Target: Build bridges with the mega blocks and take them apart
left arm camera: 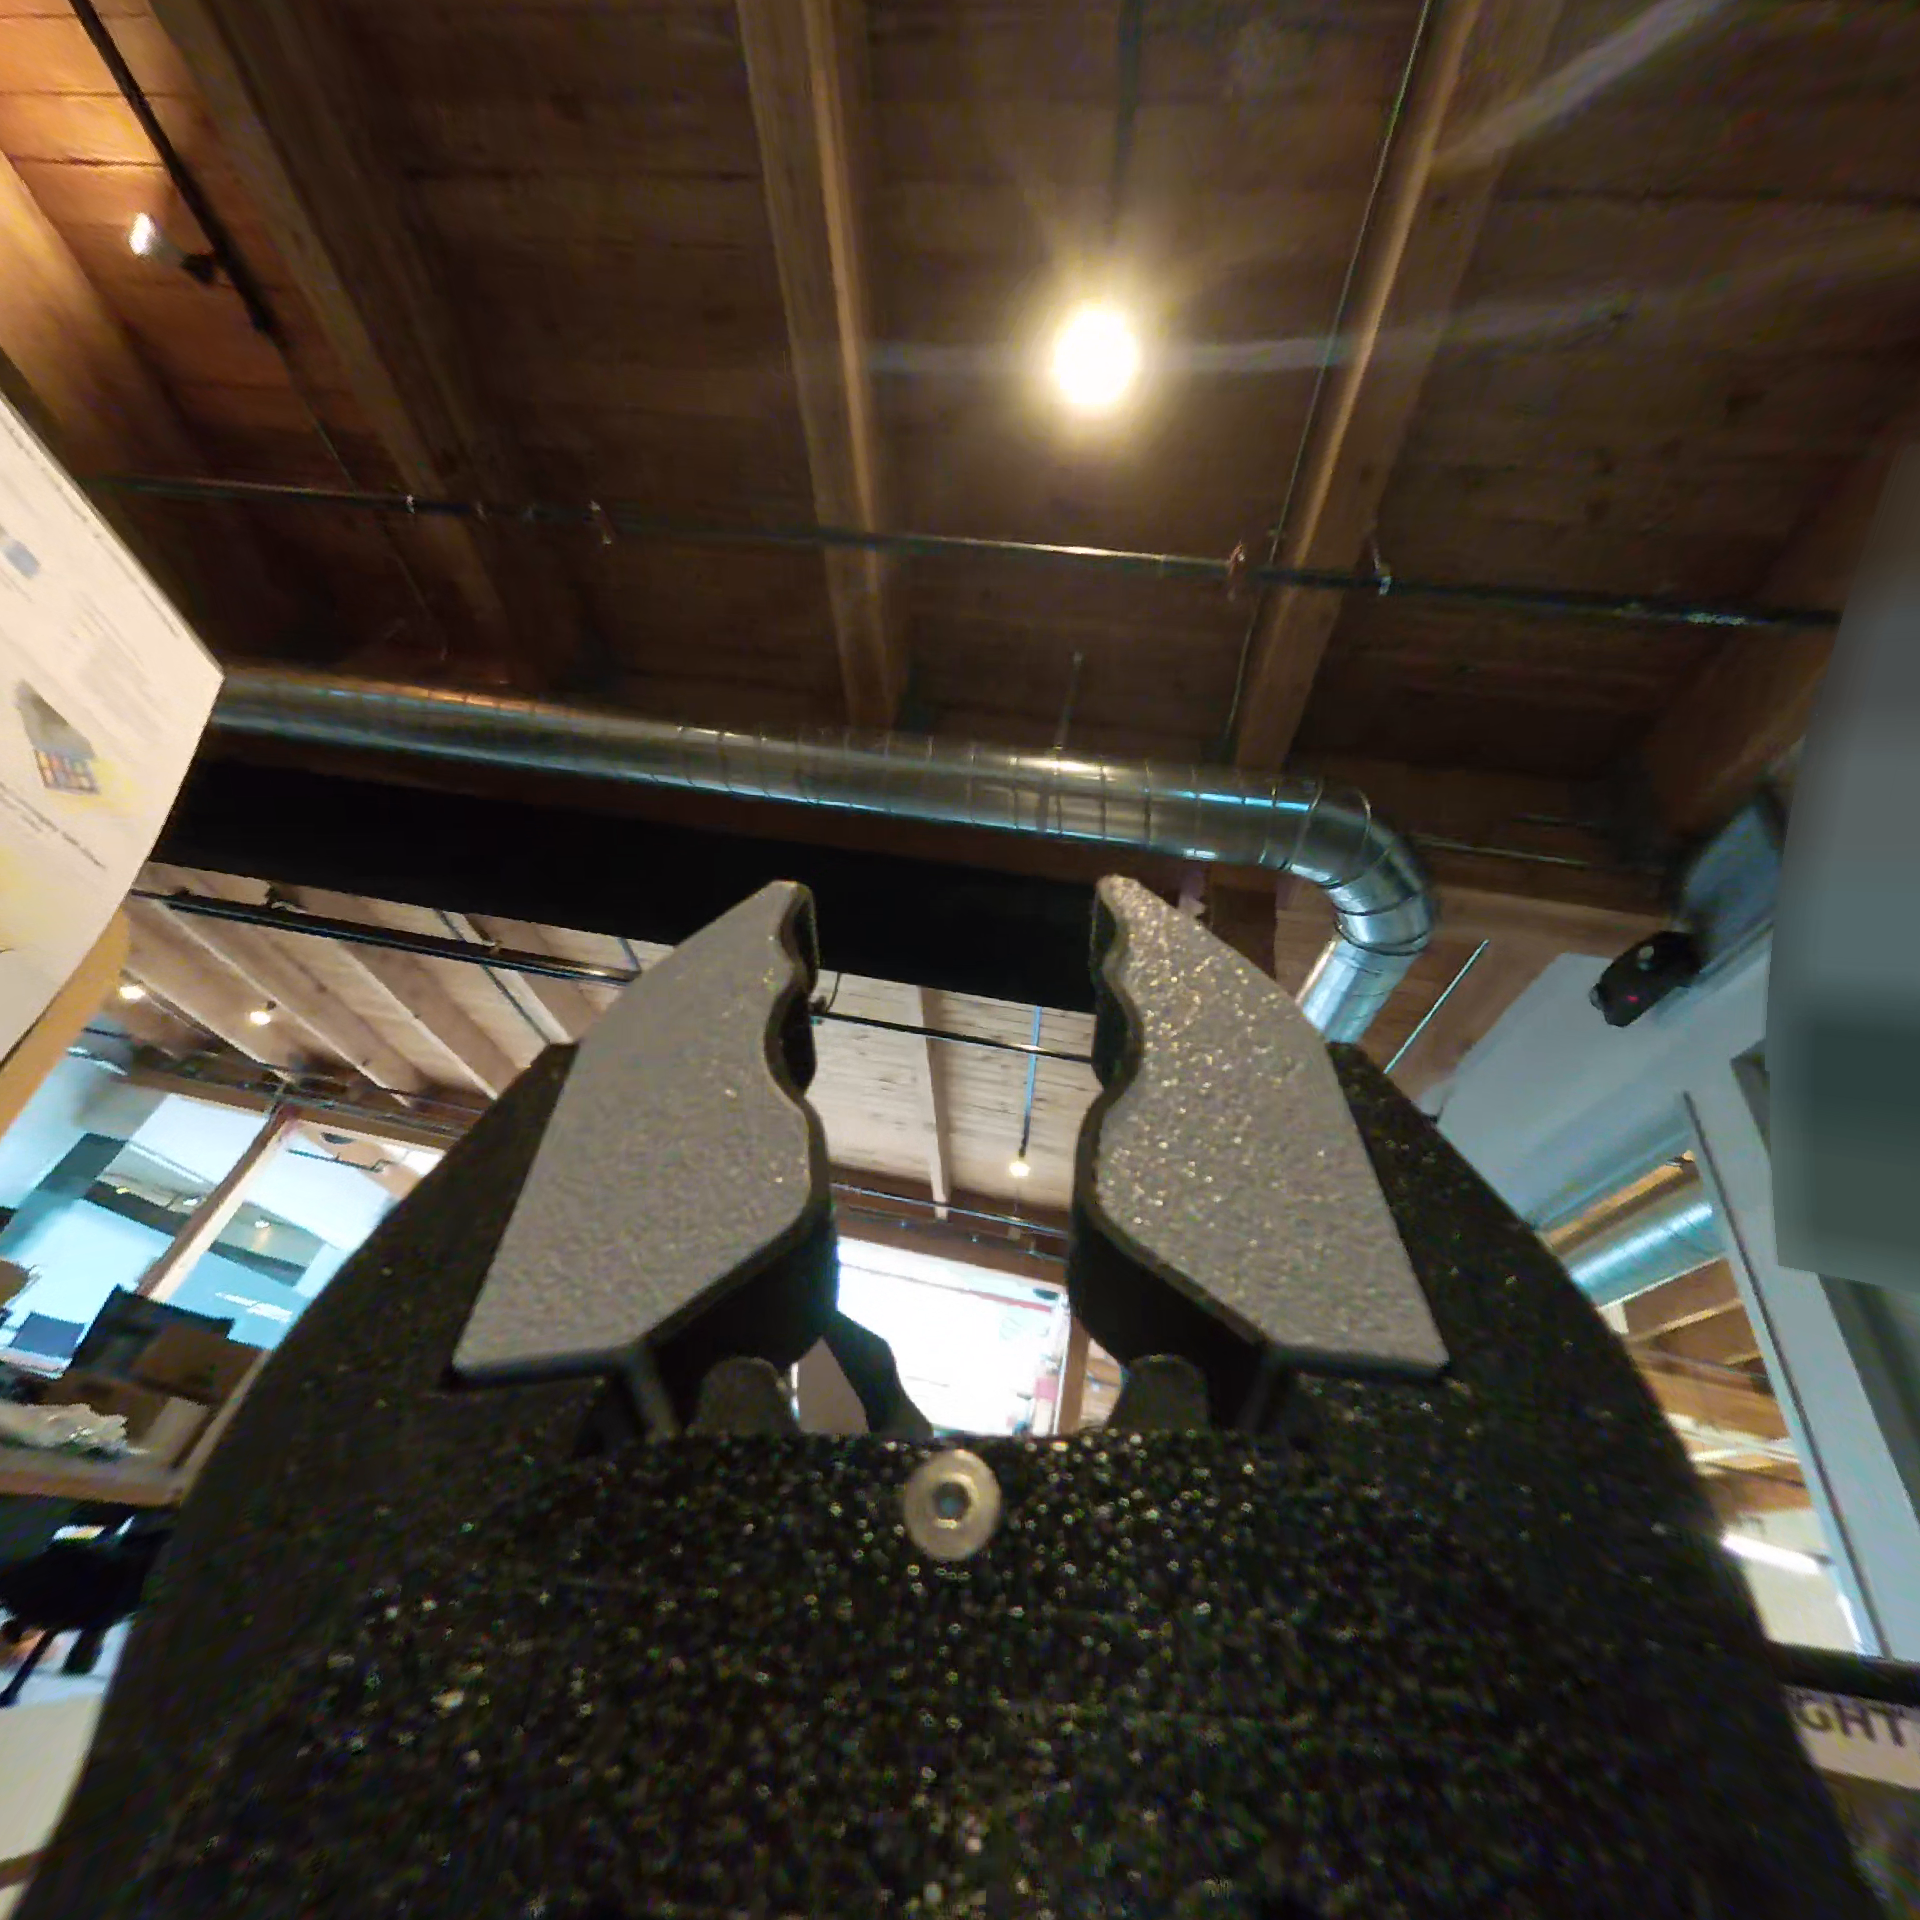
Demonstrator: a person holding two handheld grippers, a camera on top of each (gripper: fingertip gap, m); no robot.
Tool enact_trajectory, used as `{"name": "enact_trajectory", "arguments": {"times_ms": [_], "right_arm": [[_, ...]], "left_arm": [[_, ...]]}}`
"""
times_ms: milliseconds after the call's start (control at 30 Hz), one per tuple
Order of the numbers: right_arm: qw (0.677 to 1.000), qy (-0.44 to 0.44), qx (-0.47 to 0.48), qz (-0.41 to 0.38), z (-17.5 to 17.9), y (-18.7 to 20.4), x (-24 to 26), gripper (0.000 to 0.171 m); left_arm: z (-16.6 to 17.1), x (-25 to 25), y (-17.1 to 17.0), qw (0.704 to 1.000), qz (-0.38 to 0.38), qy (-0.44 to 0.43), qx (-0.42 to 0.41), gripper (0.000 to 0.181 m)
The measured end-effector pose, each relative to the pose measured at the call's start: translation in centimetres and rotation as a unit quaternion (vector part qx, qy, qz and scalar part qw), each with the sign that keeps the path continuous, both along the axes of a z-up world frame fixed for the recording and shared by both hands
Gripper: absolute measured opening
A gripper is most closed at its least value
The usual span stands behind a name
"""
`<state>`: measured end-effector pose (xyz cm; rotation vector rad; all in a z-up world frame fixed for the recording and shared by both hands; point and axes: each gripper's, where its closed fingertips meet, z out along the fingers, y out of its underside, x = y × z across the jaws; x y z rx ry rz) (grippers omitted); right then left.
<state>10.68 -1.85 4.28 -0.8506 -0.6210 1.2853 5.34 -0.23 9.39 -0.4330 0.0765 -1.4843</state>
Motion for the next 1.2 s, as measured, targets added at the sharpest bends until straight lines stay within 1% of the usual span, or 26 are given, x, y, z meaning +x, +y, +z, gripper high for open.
{"name": "enact_trajectory", "arguments": {"times_ms": [100, 133, 200, 233, 267, 367, 433, 500, 533, 567, 633, 733, 833, 933, 967, 1067, 1167, 1200], "right_arm": [[1.0, -0.008, -0.014, 0.006, -0.5, 0.0, -0.6, 0.086], [1.0, -0.014, -0.021, 0.013, -0.8, 0.0, -0.9, 0.086], [0.998, -0.027, -0.034, 0.05, -1.5, -0.8, -1.9, 0.085], [0.998, -0.024, -0.028, 0.055, -1.3, -1.3, -2.2, 0.082], [0.999, -0.017, -0.012, 0.048, -0.8, -1.6, -2.2, 0.08], [0.999, 0.023, 0.028, 0.004, 1.0, -1.9, -0.9, 0.072], [0.998, 0.04, 0.043, -0.002, 1.8, -2.2, -0.1, 0.069], [0.999, 0.03, 0.041, 0.018, 1.6, -2.4, -0.3, 0.071], [0.999, 0.02, 0.03, 0.031, 1.2, -2.4, -0.8, 0.075], [0.999, 0.011, 0.017, 0.041, 0.9, -2.4, -1.2, 0.079], [0.998, 0.0, 0.008, 0.061, 0.8, -2.6, -1.8, 0.081], [0.998, -0.007, -0.003, 0.064, 1.0, -2.3, -1.8, 0.08], [0.998, -0.001, -0.022, 0.063, 1.1, -1.6, -1.4, 0.079], [0.997, 0.0, -0.035, 0.07, 1.1, -1.5, -1.1, 0.079], [0.997, -0.001, -0.034, 0.072, 1.1, -1.6, -1.1, 0.078], [0.997, -0.016, -0.03, 0.075, 0.8, -1.8, -1.4, 0.076], [0.996, -0.016, -0.032, 0.085, 0.5, -2.0, -1.5, 0.07], [0.996, -0.011, -0.032, 0.087, 0.4, -2.2, -1.5, 0.069]], "left_arm": [[0.4, 0.0, 0.2, 1.0, 0.003, 0.013, -0.005, 0.052], [0.7, -0.1, 0.2, 1.0, 0.006, 0.017, -0.004, 0.055], [1.2, -0.6, -0.2, 1.0, 0.003, 0.006, 0.008, 0.056], [1.3, -0.2, -0.2, 1.0, 0.001, 0.015, 0.009, 0.056], [1.3, 0.0, -0.4, 1.0, -0.002, 0.016, 0.015, 0.055], [1.8, -1.2, -0.6, 1.0, -0.005, -0.022, 0.018, 0.052], [1.8, -1.2, -0.4, 1.0, -0.006, -0.017, 0.011, 0.051], [1.7, -0.7, -0.4, 1.0, -0.008, -0.004, 0.008, 0.049], [1.6, -0.3, -0.4, 1.0, -0.008, 0.003, 0.007, 0.049], [1.5, 0.2, -0.3, 1.0, -0.005, 0.015, 0.005, 0.049], [1.1, 1.4, 0.0, 0.998, 0.003, 0.056, -0.006, 0.051], [1.1, 2.2, 0.0, 0.998, -0.022, 0.065, -0.015, 0.052], [1.2, 3.3, -0.2, 0.996, -0.028, 0.087, -0.022, 0.052], [1.4, 4.1, -0.2, 0.992, -0.067, 0.097, -0.04, 0.059], [1.6, 4.0, -0.3, 0.992, -0.081, 0.089, -0.037, 0.061], [1.5, 3.4, -0.1, 0.992, -0.091, 0.076, -0.045, 0.065], [1.6, 3.3, -0.3, 0.989, -0.116, 0.077, -0.043, 0.065], [1.8, 3.1, -0.3, 0.989, -0.123, 0.072, -0.043, 0.067]]}}
